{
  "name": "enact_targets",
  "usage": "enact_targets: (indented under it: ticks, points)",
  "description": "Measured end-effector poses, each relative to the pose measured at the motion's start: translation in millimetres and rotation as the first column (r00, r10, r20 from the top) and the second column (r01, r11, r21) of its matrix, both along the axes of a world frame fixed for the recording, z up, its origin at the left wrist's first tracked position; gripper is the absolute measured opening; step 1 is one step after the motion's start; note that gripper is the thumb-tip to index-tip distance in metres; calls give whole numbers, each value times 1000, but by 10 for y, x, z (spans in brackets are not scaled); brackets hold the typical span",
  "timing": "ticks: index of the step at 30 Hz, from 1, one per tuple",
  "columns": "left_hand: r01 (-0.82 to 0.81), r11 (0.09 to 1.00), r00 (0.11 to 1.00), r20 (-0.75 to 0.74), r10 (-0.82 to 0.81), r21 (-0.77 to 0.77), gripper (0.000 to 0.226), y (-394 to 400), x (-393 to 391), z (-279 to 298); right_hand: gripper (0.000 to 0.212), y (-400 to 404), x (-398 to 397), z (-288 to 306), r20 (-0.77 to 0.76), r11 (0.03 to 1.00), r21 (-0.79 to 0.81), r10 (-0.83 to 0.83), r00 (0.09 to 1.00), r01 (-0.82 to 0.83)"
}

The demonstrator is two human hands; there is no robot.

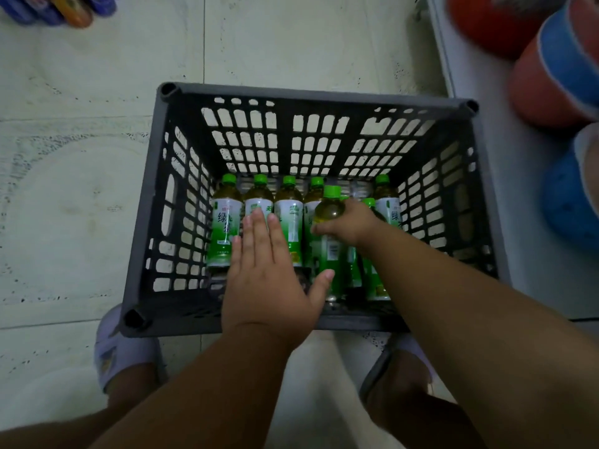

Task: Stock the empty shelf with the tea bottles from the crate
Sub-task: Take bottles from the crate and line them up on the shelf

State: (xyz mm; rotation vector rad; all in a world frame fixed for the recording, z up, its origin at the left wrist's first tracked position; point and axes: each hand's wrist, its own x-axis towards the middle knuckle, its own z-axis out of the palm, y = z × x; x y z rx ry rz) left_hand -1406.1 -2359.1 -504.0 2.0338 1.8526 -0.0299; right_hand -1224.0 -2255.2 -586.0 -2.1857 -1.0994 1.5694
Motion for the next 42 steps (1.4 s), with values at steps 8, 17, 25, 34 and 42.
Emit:
enact_targets:
  ticks: [8, 17, 25, 34, 42]
  points:
    - [50, 997, 998, 52, -47, -64, 109, -49, -43, 277, 67, -303, 188, 1229, -109, 974, 222, 74, 991, -48]
    - [43, 999, 862, 504, -46, 18, 104, -593, 112, 1778, 52, -1270, 252, 3152, -126, 797, 604, 95, 987, 0]
    - [169, 974, 700, 678, -225, 149, 85, -1285, 779, 2636, 64, -2506, 697, 4238, -58, 583, 810, -33, 998, 66]
    - [568, 798, 445, 740, -504, 202, 73, -1855, 1759, 2972, 51, -3896, 1360, 4723, -3, 447, 867, -437, 899, 220]
    - [847, 501, 225, 734, -641, 178, 65, -2296, 2880, 2946, 79, -4779, 2000, 4666, 2, 325, 867, -759, 652, 377]
